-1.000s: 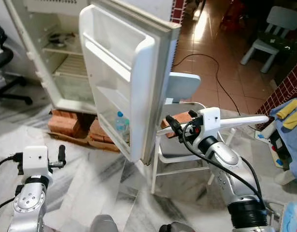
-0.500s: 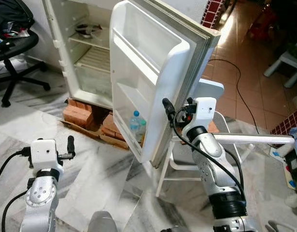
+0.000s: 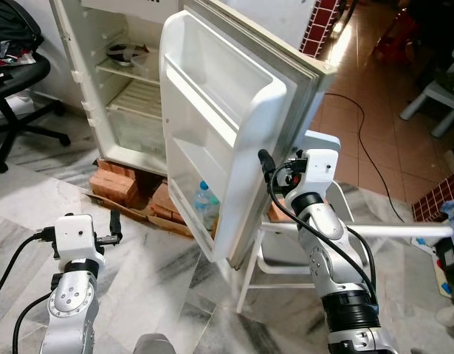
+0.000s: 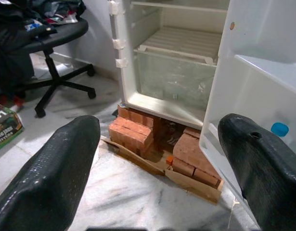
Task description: Restocking fridge
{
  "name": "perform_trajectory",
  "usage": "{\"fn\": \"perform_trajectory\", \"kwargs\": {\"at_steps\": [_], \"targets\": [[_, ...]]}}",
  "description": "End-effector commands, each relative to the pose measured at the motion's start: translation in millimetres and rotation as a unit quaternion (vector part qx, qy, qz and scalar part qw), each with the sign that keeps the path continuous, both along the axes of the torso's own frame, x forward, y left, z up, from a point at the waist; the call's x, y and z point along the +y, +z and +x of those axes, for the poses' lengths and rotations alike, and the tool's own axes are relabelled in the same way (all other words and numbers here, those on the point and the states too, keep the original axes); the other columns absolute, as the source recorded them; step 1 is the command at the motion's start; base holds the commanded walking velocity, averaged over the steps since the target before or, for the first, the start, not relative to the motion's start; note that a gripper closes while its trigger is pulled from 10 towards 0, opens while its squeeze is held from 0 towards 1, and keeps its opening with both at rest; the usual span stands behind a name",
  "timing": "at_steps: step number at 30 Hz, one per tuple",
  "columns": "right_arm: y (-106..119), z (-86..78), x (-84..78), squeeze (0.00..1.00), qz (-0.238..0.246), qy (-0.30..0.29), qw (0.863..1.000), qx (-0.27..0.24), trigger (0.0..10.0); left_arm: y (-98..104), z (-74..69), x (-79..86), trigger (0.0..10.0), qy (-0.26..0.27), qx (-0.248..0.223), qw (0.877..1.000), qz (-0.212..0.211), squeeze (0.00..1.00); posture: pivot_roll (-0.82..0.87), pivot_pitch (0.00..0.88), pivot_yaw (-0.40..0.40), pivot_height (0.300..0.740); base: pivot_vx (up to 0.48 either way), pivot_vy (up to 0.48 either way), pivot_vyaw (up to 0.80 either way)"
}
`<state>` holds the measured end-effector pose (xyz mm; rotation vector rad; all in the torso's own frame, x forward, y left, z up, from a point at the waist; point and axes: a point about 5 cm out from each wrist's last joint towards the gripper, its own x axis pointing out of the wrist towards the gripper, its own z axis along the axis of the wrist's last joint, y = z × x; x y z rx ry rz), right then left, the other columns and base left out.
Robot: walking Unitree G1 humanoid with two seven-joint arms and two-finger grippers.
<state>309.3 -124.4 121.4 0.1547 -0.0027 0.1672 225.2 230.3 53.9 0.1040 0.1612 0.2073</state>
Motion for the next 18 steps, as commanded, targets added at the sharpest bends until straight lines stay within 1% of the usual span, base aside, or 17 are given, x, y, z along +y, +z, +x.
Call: {"fn": "perform_trajectory", "kwargs": {"at_steps": [1,4,5,11,15,18], "targets": [[4.4,3.0,-5.1,0.0,-0.001,-0.003,1.0,-0.011,10.0,-3.1,1.9,-3.5,10.0,-0.002,0.008,1.0,0.001,0.0,0.18,0.0,-0.084,0.74,0.0,0.0,0.0],[4.3,4.0,-8.6,0.0,-0.008,-0.01,1.0,-0.013,10.0,-5.8,1.4,-3.0,10.0,0.009,0.019,1.0,0.003,0.0,0.18,0.0,-0.084,0.74,0.0,0.0,0.0],[3.6,4.3,-9.9,0.0,-0.002,-0.014,1.0,-0.01,10.0,-5.9,1.5,-2.6,10.0,0.009,0.019,1.0,0.002,0.0,0.18,0.0,-0.082,0.74,0.0,0.0,0.0],[3.3,4.4,-12.0,0.0,-0.005,-0.017,1.0,-0.014,10.0,-5.6,2.0,-2.3,10.0,0.003,0.017,1.0,0.007,0.0,0.18,0.0,-0.079,0.74,0.0,0.0,0.0],[4.0,4.3,-11.9,0.0,-0.006,-0.014,1.0,-0.02,10.0,-5.5,2.4,-2.6,10.0,0.001,0.017,1.0,0.008,0.0,0.18,0.0,-0.078,0.74,0.0,0.0,0.55],[4.5,4.6,-11.8,0.0,-0.005,-0.013,1.0,-0.02,10.0,-5.5,2.7,-3.0,10.0,-0.001,0.016,1.0,0.007,0.0,0.18,0.0,-0.078,0.74,0.0,-0.348,0.62]]}}
